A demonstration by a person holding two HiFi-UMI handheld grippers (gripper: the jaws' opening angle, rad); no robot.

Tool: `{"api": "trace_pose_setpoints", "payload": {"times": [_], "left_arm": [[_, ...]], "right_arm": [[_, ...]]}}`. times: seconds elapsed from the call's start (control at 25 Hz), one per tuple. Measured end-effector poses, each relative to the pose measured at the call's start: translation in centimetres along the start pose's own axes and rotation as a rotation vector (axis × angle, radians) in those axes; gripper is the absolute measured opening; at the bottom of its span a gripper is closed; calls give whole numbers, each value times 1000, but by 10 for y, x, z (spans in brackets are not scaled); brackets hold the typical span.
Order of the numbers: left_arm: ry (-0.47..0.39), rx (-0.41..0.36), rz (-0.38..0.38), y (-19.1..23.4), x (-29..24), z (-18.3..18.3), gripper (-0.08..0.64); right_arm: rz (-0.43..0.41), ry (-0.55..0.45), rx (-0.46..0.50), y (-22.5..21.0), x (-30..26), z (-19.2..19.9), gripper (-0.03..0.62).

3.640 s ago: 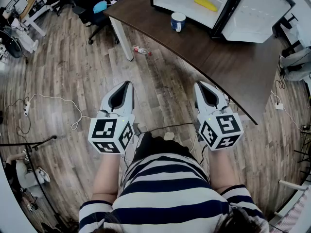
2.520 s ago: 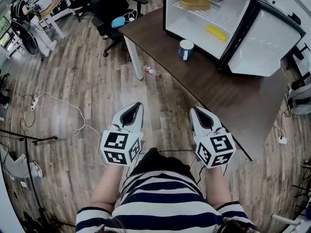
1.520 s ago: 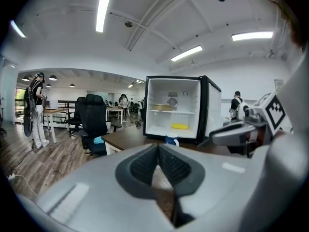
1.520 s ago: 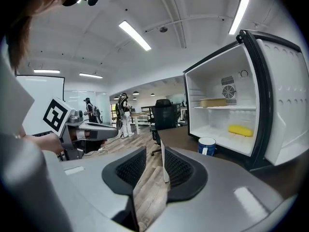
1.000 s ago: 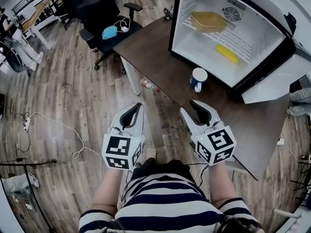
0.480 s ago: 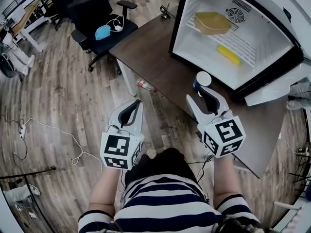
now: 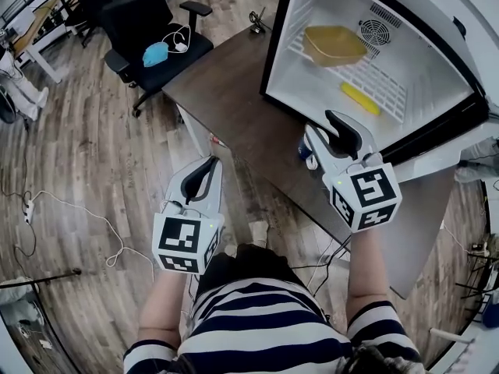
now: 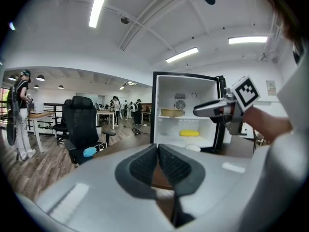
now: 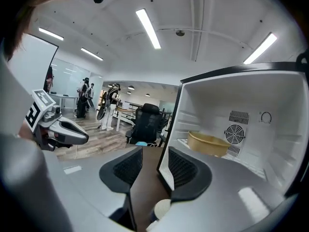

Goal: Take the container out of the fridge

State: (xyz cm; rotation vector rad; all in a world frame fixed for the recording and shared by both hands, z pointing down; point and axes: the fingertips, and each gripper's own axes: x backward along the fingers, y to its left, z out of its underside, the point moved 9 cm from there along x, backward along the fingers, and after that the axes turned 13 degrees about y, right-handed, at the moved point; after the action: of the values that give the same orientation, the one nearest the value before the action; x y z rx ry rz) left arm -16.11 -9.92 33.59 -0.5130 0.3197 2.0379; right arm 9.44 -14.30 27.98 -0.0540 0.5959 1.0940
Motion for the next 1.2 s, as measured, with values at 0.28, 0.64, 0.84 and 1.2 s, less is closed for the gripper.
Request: {"api": "trace_pose_setpoints", "payload": {"times": [0.28,0.64,0.84,1.2], "left_arm": [[1,18,-27,-3,-35,-17,0],[18,17,-52,-5,-75,-36,0],[29,30,-57,-3,-92,-43,0],[50,25,-52,-5,-118,-49,0]], "right_arm": [[36,-1,103,-42,-30,-17,163],[91,2,216,-89,-72,-30,175],[117,26,292,-105,-91,-34,187],[148,69,422,-118,-116,-40,206]]}}
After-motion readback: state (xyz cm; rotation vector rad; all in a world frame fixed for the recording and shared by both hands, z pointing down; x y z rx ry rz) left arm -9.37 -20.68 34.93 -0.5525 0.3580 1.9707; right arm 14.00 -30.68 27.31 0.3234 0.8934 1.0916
